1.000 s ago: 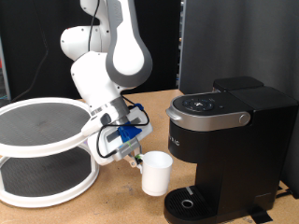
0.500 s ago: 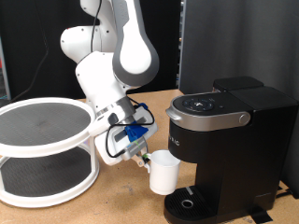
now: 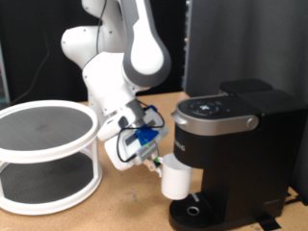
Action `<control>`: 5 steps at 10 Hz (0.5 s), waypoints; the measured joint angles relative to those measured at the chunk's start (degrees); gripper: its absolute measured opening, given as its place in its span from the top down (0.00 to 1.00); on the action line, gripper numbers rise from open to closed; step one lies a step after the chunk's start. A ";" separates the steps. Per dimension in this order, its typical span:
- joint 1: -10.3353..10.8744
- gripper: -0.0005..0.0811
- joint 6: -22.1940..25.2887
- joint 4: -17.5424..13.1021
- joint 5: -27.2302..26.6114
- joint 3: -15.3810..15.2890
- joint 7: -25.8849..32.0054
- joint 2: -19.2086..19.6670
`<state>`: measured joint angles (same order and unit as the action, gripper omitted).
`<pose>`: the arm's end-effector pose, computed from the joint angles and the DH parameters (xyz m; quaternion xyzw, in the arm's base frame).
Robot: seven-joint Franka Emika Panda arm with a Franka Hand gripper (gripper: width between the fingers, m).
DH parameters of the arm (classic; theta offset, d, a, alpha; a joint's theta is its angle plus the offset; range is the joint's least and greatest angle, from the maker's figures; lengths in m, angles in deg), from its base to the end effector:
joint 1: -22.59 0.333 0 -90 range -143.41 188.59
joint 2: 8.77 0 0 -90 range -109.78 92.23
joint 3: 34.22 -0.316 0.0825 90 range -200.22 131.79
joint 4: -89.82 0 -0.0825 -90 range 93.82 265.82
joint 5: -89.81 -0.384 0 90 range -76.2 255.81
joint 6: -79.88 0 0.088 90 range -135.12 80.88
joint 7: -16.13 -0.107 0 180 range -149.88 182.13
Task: Make a cup of coffee with the keurig machine
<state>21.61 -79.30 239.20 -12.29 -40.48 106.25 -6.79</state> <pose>0.4069 -0.0055 0.2287 -0.9442 0.0120 -0.2510 0.2130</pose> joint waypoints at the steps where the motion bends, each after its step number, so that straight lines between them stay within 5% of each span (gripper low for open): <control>1: 0.00 0.91 0.00 -0.21 -0.04 -0.39 -0.44 0.00; 5: 0.00 0.91 -0.29 -1.30 -1.14 -1.47 -0.64 0.52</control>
<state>21.61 -79.60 237.90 -13.43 -41.95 105.61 -6.27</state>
